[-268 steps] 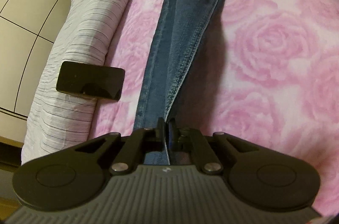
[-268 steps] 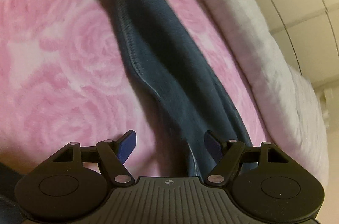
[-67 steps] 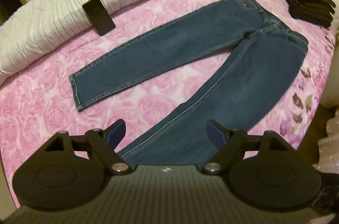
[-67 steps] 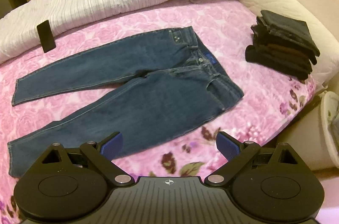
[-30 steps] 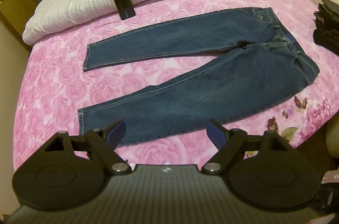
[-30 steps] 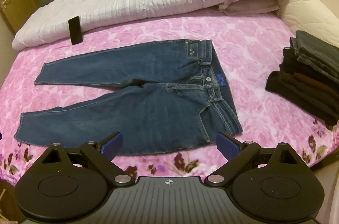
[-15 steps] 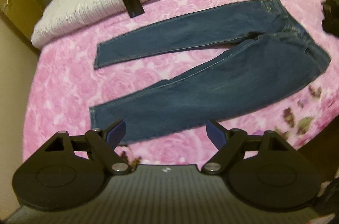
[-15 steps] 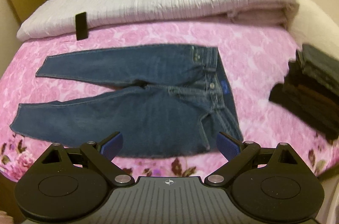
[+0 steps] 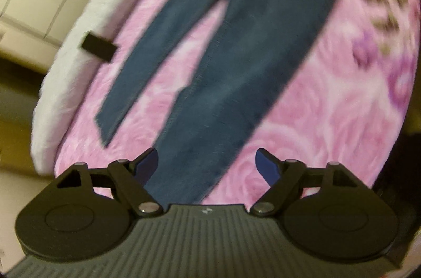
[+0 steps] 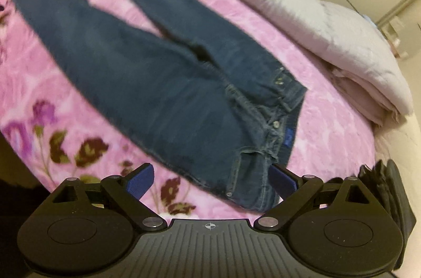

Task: Fold clothes
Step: 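Grasp one leg hem with the left gripper while the right gripper grasps the other hem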

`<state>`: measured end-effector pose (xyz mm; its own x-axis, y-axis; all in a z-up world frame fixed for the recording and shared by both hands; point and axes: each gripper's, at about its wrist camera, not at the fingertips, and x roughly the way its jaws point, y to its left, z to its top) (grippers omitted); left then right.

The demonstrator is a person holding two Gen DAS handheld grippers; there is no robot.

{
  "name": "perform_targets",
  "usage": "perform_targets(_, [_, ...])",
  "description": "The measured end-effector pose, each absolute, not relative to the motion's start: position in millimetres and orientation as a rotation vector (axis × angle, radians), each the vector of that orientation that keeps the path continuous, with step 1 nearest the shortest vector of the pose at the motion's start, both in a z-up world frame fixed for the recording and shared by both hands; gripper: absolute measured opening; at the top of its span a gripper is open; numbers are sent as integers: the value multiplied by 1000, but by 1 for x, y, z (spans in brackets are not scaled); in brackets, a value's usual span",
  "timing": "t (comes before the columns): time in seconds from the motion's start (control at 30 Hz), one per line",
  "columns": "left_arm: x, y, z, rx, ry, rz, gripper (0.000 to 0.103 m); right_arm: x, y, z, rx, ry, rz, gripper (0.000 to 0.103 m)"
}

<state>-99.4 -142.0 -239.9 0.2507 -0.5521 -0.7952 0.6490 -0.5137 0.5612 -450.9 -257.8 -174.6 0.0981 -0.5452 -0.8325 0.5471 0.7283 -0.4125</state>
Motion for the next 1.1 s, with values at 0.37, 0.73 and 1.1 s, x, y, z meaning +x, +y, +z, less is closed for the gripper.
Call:
perform_targets(0.37, [-67,-158,-342,1738,-125,-1522,51,-458,-280,-238,-183,1338,-753,95])
perform_targets(0.73, [-22,-144,-369,1775,-239,-1327,50,-499,-283,-316,-512,1339,-584,84])
perform_targets(1.1, [-17,-169,-373,1729,-207,-1199,42,-516,-298,-370,-744,1206,-490,67])
